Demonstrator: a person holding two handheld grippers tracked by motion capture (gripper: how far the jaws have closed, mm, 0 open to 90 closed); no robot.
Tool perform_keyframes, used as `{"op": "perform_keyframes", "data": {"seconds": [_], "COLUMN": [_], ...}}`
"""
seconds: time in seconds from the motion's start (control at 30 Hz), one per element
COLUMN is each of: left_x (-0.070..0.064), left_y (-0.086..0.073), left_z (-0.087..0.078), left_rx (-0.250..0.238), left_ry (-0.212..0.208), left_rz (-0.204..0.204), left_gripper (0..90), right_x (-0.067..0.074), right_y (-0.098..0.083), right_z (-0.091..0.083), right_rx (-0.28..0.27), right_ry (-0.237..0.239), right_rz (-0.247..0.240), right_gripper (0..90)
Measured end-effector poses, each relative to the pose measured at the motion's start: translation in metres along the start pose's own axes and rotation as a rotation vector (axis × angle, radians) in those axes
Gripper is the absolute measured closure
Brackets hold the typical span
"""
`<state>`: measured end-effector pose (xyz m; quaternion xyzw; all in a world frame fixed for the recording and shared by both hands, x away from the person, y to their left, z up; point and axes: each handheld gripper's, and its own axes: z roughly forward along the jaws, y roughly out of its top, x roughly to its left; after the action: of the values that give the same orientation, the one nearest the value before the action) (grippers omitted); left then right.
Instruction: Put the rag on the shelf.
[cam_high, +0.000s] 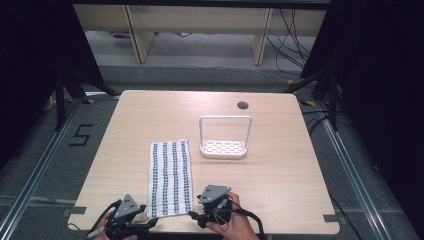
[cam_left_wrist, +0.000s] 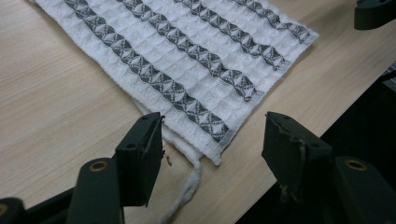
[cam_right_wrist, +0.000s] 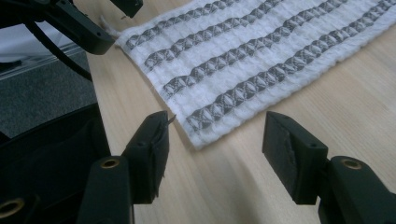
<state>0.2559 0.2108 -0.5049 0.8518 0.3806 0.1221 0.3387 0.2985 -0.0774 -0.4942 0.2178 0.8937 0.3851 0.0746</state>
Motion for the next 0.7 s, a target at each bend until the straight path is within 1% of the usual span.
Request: {"op": "perform_keyframes", "data": {"seconds": [0.03, 0.1, 0.13, 0.17, 0.2, 0.23, 0.27, 0.3, 0.33, 0.37, 0.4, 0.43, 0.47, 0.5, 0.53, 0.57, 0.6, 0.63, 0.67, 0.7], "left_x": [-0.005, -0.003, -0.003, -0.003, -0.002, -0.002, -0.004, -0.004, -0.004, -0.003, -0.003, -0.004, -0.004, -0.003, -0.004, -0.004, -0.005, -0.004, -0.004, -0.004], "left_y": [0.001, 0.002, 0.003, 0.003, 0.004, 0.005, 0.005, 0.005, 0.005, 0.005, 0.006, 0.006, 0.006, 0.007, 0.006, 0.006, 0.006, 0.005, 0.005, 0.005], "left_z": [0.002, 0.002, 0.002, 0.003, 0.003, 0.003, 0.004, 0.004, 0.004, 0.005, 0.005, 0.007, 0.005, 0.005, 0.007, 0.007, 0.008, 0.007, 0.009, 0.009], "left_rx": [-0.023, -0.012, 0.005, -0.005, 0.009, 0.011, 0.005, 0.005, 0.005, 0.005, 0.014, -0.007, 0.008, 0.025, 0.021, 0.021, 0.018, 0.030, 0.029, 0.029], "left_ry": [-0.001, -0.004, 0.004, 0.004, 0.002, 0.003, 0.002, 0.002, 0.003, 0.003, 0.015, 0.015, 0.018, 0.015, 0.024, 0.024, 0.023, 0.020, 0.031, 0.031], "left_rz": [-0.056, -0.037, -0.024, -0.027, -0.016, -0.007, -0.028, -0.028, -0.033, -0.028, -0.017, -0.040, -0.022, -0.005, -0.017, -0.017, -0.024, -0.011, -0.018, -0.018], "left_gripper": [39.0, 40.2, 41.4, 41.4, 41.8, 42.9, 43.1, 43.7, 43.7, 44.3, 44.7, 45.0, 46.0, 46.8, 48.0, 48.6, 48.6, 49.4, 51.2, 52.3], "right_x": [0.000, 0.002, 0.002, 0.002, 0.002, 0.003, 0.003, 0.003, 0.003, 0.002, 0.004, 0.004, 0.003, 0.004, 0.005, 0.005, 0.007, 0.005, 0.006, 0.006], "right_y": [0.001, 0.003, 0.006, 0.006, 0.007, 0.008, 0.009, 0.009, 0.008, 0.009, 0.010, 0.010, 0.010, 0.011, 0.011, 0.011, 0.010, 0.010, 0.009, 0.009], "right_z": [0.002, 0.004, 0.008, 0.008, 0.009, 0.012, 0.013, 0.013, 0.016, 0.018, 0.019, 0.021, 0.023, 0.023, 0.025, 0.025, 0.027, 0.028, 0.030, 0.030], "right_rx": [-0.003, 0.005, 0.010, 0.010, 0.024, 0.026, 0.036, 0.036, 0.024, 0.039, 0.044, 0.036, 0.042, 0.061, 0.077, 0.077, 0.085, 0.081, 0.070, 0.074], "right_ry": [-0.003, 0.004, 0.000, 0.000, 0.006, 0.007, 0.005, 0.005, 0.001, -0.003, 0.010, 0.001, -0.004, 0.008, 0.005, 0.005, 0.001, -0.013, -0.006, -0.010], "right_rz": [-0.001, 0.010, -0.011, -0.011, -0.013, -0.005, -0.013, -0.013, -0.014, -0.029, -0.009, -0.013, -0.035, -0.014, -0.027, -0.027, -0.007, -0.056, -0.045, -0.040], "right_gripper": [43.4, 43.8, 44.5, 44.5, 45.0, 45.6, 46.0, 46.0, 46.5, 46.8, 47.1, 47.5, 47.8, 48.2, 48.8, 48.8, 49.3, 51.0, 53.6, 55.7]}}
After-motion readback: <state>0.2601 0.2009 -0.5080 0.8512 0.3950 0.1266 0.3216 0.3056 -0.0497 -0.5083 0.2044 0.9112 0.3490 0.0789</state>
